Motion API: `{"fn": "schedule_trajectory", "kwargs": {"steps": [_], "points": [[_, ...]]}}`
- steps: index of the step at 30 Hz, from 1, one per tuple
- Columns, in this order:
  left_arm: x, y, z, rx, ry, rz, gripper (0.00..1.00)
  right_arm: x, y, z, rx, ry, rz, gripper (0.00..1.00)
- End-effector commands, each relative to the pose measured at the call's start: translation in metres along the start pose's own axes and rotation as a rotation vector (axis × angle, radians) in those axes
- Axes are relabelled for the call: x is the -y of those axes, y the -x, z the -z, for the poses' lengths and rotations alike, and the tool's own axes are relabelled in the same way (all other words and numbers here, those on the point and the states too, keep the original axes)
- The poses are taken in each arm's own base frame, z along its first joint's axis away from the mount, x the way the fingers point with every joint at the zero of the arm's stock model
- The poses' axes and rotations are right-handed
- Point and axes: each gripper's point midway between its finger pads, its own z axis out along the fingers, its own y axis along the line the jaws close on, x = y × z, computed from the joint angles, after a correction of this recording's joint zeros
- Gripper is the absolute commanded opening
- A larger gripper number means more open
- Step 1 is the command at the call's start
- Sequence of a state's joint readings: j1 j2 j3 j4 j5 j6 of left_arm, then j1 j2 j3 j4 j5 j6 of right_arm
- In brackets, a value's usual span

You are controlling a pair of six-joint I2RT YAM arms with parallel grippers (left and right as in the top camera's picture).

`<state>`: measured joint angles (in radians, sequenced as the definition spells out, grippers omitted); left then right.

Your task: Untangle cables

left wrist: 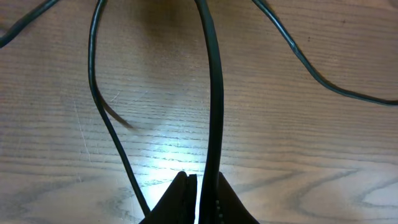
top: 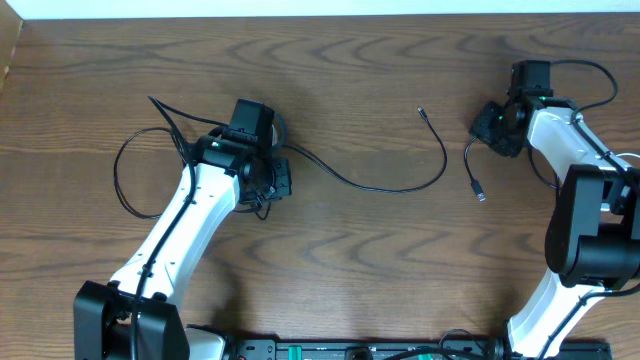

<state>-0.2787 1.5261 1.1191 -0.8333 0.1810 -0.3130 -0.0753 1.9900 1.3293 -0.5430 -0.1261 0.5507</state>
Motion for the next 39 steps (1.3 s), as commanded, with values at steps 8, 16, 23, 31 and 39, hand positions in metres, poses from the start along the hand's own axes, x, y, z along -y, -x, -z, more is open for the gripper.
{"fn": "schedule_trajectory", "kwargs": {"steps": [8,16,23,31,39], "points": [[-0.002,-0.002,-0.001,-0.005,0.012,-0.01,0.12,0.033,0.063,0.096,0.273,-0.089,0.084,0.01],[-0.002,-0.002,-0.001,-0.005,0.012,-0.01,0.12,0.118,0.106,0.188,0.514,-0.289,-0.045,0.01],[-0.001,0.0,-0.001,0.003,0.008,-0.011,0.11,0.152,0.105,0.186,0.47,-0.266,-0.138,0.35],[0.036,0.024,0.004,0.116,-0.099,-0.08,0.07,0.044,0.077,0.169,0.317,0.216,0.176,0.64],[0.154,0.053,0.039,0.34,-0.414,-0.164,0.07,0.004,0.041,0.153,0.215,0.216,0.268,0.67]]}}
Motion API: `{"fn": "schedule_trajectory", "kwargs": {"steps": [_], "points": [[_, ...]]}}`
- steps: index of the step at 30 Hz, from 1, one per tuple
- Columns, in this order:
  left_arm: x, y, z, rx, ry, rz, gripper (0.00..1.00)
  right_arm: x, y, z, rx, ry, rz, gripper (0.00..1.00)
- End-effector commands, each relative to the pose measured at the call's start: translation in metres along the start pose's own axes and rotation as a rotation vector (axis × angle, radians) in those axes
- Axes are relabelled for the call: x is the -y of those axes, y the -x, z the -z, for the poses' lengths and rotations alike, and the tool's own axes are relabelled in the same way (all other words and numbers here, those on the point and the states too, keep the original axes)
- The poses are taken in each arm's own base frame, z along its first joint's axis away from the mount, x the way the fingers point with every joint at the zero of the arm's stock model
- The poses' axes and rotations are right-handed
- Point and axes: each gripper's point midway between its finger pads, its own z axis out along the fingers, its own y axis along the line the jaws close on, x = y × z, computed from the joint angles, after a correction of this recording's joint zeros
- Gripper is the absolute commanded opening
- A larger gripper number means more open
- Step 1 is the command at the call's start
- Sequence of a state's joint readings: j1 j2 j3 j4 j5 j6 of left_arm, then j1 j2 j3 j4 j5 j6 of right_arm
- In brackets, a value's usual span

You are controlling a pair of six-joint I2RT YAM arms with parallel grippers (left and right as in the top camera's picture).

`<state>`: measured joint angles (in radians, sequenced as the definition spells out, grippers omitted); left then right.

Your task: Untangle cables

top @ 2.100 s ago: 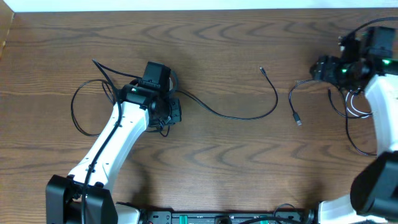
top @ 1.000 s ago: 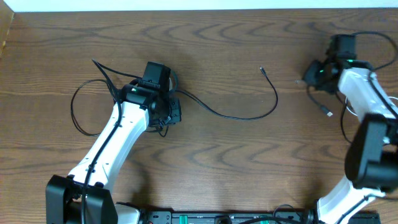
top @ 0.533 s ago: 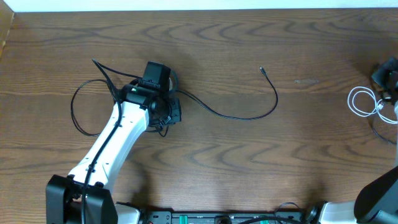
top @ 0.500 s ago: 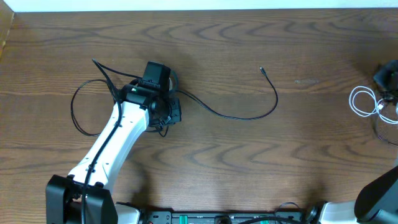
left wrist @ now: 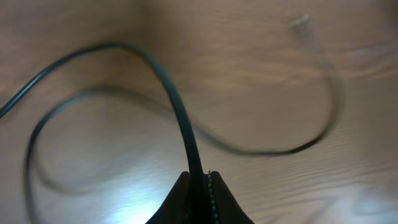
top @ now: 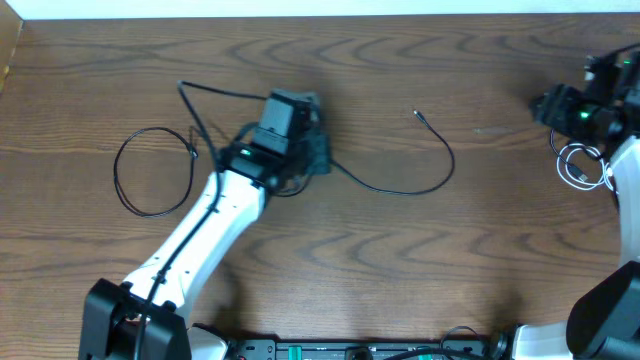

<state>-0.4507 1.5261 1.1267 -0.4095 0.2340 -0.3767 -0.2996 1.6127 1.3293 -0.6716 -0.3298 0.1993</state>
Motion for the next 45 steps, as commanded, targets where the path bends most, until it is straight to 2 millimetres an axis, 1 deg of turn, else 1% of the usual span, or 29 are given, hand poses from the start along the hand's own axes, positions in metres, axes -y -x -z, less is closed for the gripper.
{"fn": "schedule_trajectory", "kwargs": {"steps": [1,3,4,6,8,9,10,11,12,14,15,18,21,24,27,30,34,36,37,41,43,45], "points": [[0.068,0.01,0.008,0.042,-0.192,-0.013,0.07,-0.017,-0.007,-0.005,-0.023,0.015,0.061,0.69],[0.101,0.003,0.012,0.033,-0.275,-0.066,0.08,-0.02,-0.01,-0.007,-0.03,-0.01,0.077,0.7],[0.111,-0.004,0.013,0.016,-0.29,-0.09,0.07,-0.021,-0.012,-0.007,-0.033,-0.017,0.083,0.7],[0.122,-0.026,0.013,-0.038,-0.292,-0.167,0.07,-0.026,-0.014,-0.009,-0.039,-0.012,0.094,0.71],[0.122,-0.051,0.012,-0.114,-0.271,-0.239,0.08,-0.03,-0.016,-0.01,-0.044,-0.007,0.102,0.71],[0.117,-0.066,0.012,-0.163,-0.246,-0.277,0.1,-0.031,-0.017,-0.01,-0.047,-0.005,0.106,0.72],[0.109,-0.076,0.012,-0.201,-0.219,-0.304,0.22,-0.033,-0.018,-0.01,-0.051,-0.003,0.121,0.72],[0.102,-0.081,0.012,-0.225,-0.189,-0.318,0.33,-0.035,-0.02,-0.011,-0.055,0.0,0.13,0.73],[0.089,-0.083,0.012,-0.24,-0.136,-0.314,0.44,-0.037,-0.021,-0.011,-0.06,0.005,0.139,0.75],[0.061,-0.08,0.012,-0.245,-0.021,-0.293,0.55,-0.047,-0.027,-0.012,-0.081,0.041,0.188,0.76],[0.051,-0.078,0.013,-0.246,0.014,-0.28,0.58,-0.053,-0.032,-0.012,-0.094,0.064,0.209,0.76],[0.028,-0.067,0.016,-0.239,0.061,-0.225,0.61,-0.075,-0.049,-0.013,-0.146,0.137,0.261,0.77],[0.0,-0.05,0.021,-0.214,0.103,-0.149,0.61,-0.093,-0.071,-0.013,-0.216,0.17,0.306,0.82],[-0.034,-0.036,0.027,-0.199,0.157,-0.059,0.61,-0.109,-0.096,-0.012,-0.285,0.192,0.381,0.85],[-0.07,-0.027,0.036,-0.192,0.213,0.038,0.61,-0.124,-0.121,-0.01,-0.354,0.212,0.439,0.88],[-0.104,-0.022,0.046,-0.185,0.263,0.134,0.61,-0.134,-0.141,-0.01,-0.408,0.21,0.478,0.89],[-0.136,-0.017,0.057,-0.163,0.308,0.247,0.61,-0.136,-0.167,-0.018,-0.458,0.167,0.546,0.89],[-0.146,-0.016,0.06,-0.15,0.324,0.314,0.67,-0.135,-0.182,-0.025,-0.483,0.146,0.577,0.89],[-0.148,-0.015,0.06,-0.144,0.32,0.34,0.67,-0.134,-0.19,-0.029,-0.496,0.143,0.59,0.9],[-0.14,-0.014,0.052,-0.153,0.253,0.36,0.69,-0.13,-0.218,-0.044,-0.533,0.138,0.63,0.9],[-0.138,-0.016,0.046,-0.169,0.24,0.383,0.68,-0.127,-0.226,-0.05,-0.536,0.122,0.646,0.9],[-0.14,-0.021,0.038,-0.195,0.247,0.411,0.68,-0.123,-0.231,-0.055,-0.531,0.097,0.665,0.9]]}}
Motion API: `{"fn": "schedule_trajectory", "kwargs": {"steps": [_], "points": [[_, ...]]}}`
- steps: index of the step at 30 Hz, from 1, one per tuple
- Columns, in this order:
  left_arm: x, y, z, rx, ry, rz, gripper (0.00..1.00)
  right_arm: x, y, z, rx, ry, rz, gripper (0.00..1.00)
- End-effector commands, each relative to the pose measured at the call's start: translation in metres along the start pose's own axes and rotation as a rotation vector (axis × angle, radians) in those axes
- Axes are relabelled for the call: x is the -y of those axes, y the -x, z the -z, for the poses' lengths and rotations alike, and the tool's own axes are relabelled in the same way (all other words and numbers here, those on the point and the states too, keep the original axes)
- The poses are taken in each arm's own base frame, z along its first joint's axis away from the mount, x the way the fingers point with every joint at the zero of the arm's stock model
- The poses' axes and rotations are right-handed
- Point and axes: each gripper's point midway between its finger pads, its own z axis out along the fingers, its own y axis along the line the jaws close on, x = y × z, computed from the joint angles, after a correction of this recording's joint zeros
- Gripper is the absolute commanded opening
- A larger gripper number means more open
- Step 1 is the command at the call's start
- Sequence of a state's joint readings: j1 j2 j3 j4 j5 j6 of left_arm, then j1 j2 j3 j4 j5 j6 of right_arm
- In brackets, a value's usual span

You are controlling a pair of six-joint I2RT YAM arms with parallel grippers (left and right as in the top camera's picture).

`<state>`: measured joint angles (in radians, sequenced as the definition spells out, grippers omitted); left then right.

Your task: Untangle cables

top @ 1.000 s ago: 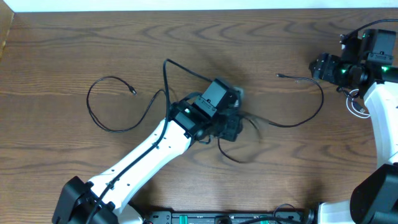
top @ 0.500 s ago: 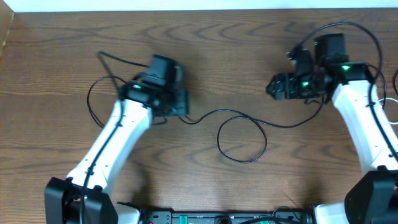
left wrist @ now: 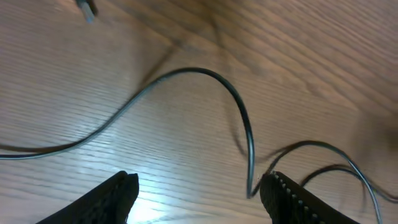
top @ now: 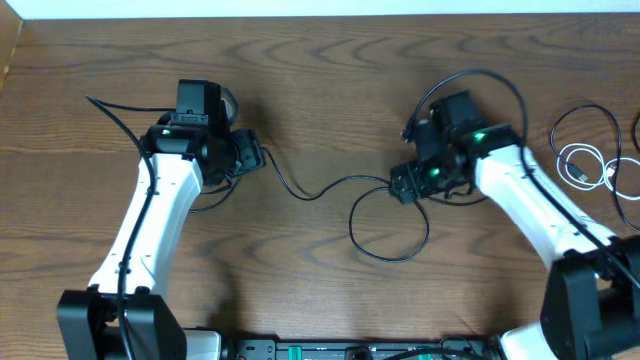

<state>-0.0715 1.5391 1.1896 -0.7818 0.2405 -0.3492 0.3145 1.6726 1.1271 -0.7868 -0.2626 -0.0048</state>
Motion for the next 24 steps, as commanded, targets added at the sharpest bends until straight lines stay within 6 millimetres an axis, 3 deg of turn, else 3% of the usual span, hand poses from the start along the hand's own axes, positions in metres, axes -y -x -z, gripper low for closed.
{"fn": "schedule_trajectory", "kwargs": {"steps": [1,5,11,19,24], "points": [[0.003,-0.007,-0.018,-0.069,-0.011,0.065,0.69,0.007,-0.007,-0.01,-0.016,-0.071,0.028,0.91],[0.002,-0.014,-0.042,-0.142,-0.015,0.153,0.69,0.025,-0.01,-0.014,-0.011,-0.171,0.013,0.91],[0.03,-0.017,-0.073,-0.23,-0.176,0.157,0.68,0.031,-0.013,-0.022,0.005,-0.193,-0.002,0.9],[0.057,-0.017,-0.081,-0.206,-0.231,0.085,0.68,0.034,-0.024,-0.03,-0.011,-0.194,-0.009,0.91],[0.07,-0.026,-0.082,-0.22,-0.242,0.047,0.67,0.034,-0.024,-0.03,-0.01,-0.194,-0.009,0.91]]}}
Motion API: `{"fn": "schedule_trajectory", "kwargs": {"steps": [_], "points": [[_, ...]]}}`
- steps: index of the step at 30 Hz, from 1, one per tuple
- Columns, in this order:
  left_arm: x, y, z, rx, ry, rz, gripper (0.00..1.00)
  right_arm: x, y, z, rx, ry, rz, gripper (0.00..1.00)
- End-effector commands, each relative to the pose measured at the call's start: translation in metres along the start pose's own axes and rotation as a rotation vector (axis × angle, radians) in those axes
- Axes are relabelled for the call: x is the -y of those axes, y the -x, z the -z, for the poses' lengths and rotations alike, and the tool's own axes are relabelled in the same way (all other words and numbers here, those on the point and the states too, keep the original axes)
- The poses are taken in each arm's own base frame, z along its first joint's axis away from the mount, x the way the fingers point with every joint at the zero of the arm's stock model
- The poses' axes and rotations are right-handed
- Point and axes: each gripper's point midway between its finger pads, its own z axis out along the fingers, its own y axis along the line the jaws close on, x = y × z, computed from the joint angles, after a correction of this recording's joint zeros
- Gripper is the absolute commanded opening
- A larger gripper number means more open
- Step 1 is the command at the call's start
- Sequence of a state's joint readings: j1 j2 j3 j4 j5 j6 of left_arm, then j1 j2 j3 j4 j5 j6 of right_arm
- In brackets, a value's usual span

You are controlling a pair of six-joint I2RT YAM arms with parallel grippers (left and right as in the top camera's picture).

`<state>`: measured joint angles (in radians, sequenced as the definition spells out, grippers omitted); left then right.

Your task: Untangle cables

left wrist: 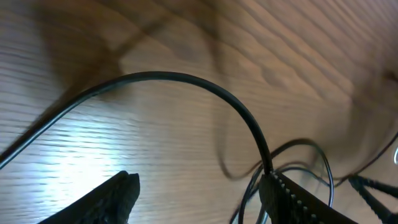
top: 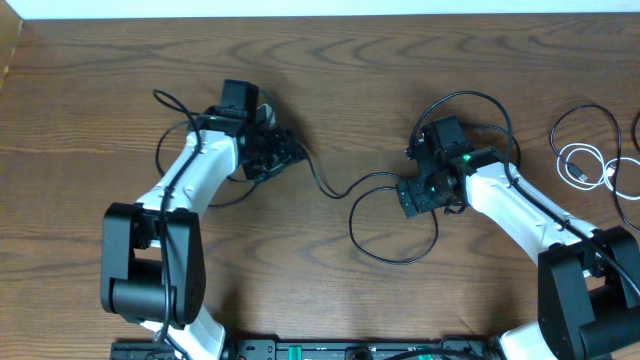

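Observation:
A thin black cable (top: 335,190) runs from a loose end at the left, past my left gripper (top: 288,153), to a loop (top: 385,255) in the middle. In the left wrist view the gripper (left wrist: 196,182) is wide open. The cable (left wrist: 186,78) arcs across the gap and drops beside the right finger (left wrist: 292,196). My right gripper (top: 412,195) sits low over the top of the loop. The overhead view does not show whether its jaws are open or shut.
Coiled white cable (top: 578,163) and more thin cable lie at the table's right edge. The brown wooden table (top: 320,60) stretches behind both arms. The right arm's own black lead (top: 480,100) arches over its wrist.
My left gripper, still open, has shifted right along the black cable. The cable's left end has come rightward with it. The right gripper has hardly moved.
First my left gripper was shut on the black cable at the left, and the right gripper was at the far right by another cable. Then the left had carried it rightward. Later the left was open and the right gripper was at the cable's looped middle.

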<state>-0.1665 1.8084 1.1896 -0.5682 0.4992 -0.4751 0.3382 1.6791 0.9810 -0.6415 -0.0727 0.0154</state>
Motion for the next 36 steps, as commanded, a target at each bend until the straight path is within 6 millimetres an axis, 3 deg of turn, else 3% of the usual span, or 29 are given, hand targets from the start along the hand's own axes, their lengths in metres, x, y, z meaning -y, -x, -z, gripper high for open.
{"fn": "schedule_trajectory", "kwargs": {"steps": [1,3,6,9,14,22,28,36], "points": [[0.011,-0.006,-0.003,-0.019,-0.022,-0.014,0.67,0.001,-0.001,-0.001,-0.001,-0.01,-0.01,0.91],[0.015,-0.009,-0.004,-0.029,-0.033,-0.021,0.58,0.001,0.0,-0.001,0.002,-0.01,-0.01,0.91],[0.026,-0.014,-0.002,-0.058,-0.093,-0.024,0.38,0.001,0.0,-0.001,0.002,-0.01,-0.01,0.92],[0.037,-0.015,0.003,-0.075,-0.156,-0.028,0.4,0.001,0.0,-0.001,0.002,-0.01,-0.01,0.93],[0.041,-0.017,0.003,-0.079,-0.161,-0.037,0.61,0.001,0.0,-0.001,0.001,-0.01,-0.01,0.93],[0.047,-0.03,-0.006,-0.095,-0.127,-0.078,0.61,0.001,-0.001,-0.001,-0.002,-0.01,-0.01,0.93],[0.066,-0.038,0.001,-0.153,-0.251,-0.077,0.55,0.001,-0.001,-0.001,-0.002,-0.01,-0.01,0.94],[0.076,-0.036,0.012,-0.185,-0.356,-0.065,0.6,0.001,-0.001,-0.001,-0.002,-0.01,-0.01,0.95]]}}
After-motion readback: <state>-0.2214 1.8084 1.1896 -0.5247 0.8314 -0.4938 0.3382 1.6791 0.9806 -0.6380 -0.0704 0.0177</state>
